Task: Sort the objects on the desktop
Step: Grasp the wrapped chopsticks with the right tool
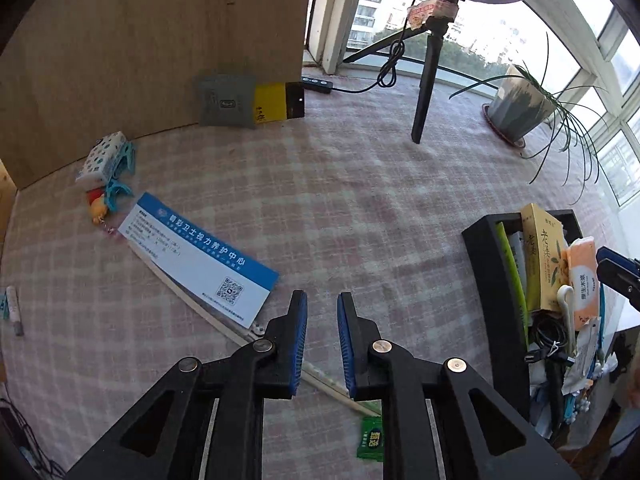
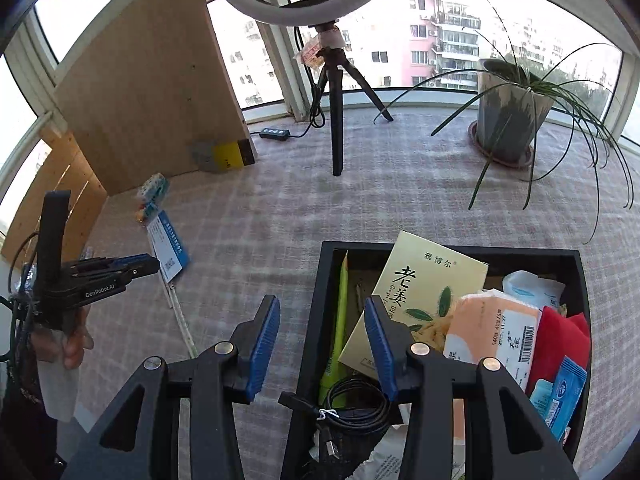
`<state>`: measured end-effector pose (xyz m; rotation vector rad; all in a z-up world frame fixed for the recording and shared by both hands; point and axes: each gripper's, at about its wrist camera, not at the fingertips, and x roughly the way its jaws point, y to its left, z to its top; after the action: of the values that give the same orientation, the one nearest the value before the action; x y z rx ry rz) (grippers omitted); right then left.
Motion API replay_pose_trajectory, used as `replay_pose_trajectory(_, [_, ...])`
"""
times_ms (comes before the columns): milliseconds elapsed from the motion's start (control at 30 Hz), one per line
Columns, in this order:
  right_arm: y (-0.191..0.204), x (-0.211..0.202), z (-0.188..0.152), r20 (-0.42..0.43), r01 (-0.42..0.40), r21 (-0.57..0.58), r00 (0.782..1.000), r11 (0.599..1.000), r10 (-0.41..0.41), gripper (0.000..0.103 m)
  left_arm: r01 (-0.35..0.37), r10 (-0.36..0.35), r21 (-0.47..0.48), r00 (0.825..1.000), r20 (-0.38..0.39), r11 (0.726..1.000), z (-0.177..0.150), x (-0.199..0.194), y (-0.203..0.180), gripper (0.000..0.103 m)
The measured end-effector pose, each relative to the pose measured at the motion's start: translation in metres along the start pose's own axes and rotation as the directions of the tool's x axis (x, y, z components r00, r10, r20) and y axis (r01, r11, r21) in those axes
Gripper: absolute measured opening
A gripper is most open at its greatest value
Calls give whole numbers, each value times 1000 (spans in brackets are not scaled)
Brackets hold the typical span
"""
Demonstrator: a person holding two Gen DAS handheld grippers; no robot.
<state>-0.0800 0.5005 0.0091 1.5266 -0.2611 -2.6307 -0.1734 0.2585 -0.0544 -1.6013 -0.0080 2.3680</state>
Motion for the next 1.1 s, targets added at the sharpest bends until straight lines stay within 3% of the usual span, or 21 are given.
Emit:
replay_pose_trajectory(67, [23,15,9,-26,-27,-57,999,998,25,40,-23,23,-47,1000,0,999,-9,-3,24,28])
replay_pose_trajectory(233, [74,56,12,-127,-124,-154,986,980,105,40,-60,59,-118,998,-14,991,-33,-7,68,28])
replay_pose_trajectory(533, [146,119,-26,-291,-202,-291,950,935,115,40,-40,34,-243,999,-29,969,-51,-4,108,28])
replay_pose_trajectory(1100, [178,160,-59,-311,-144,-384,950,912,20,37,25,-49,-349,997,-60,937,-21,49,114,28])
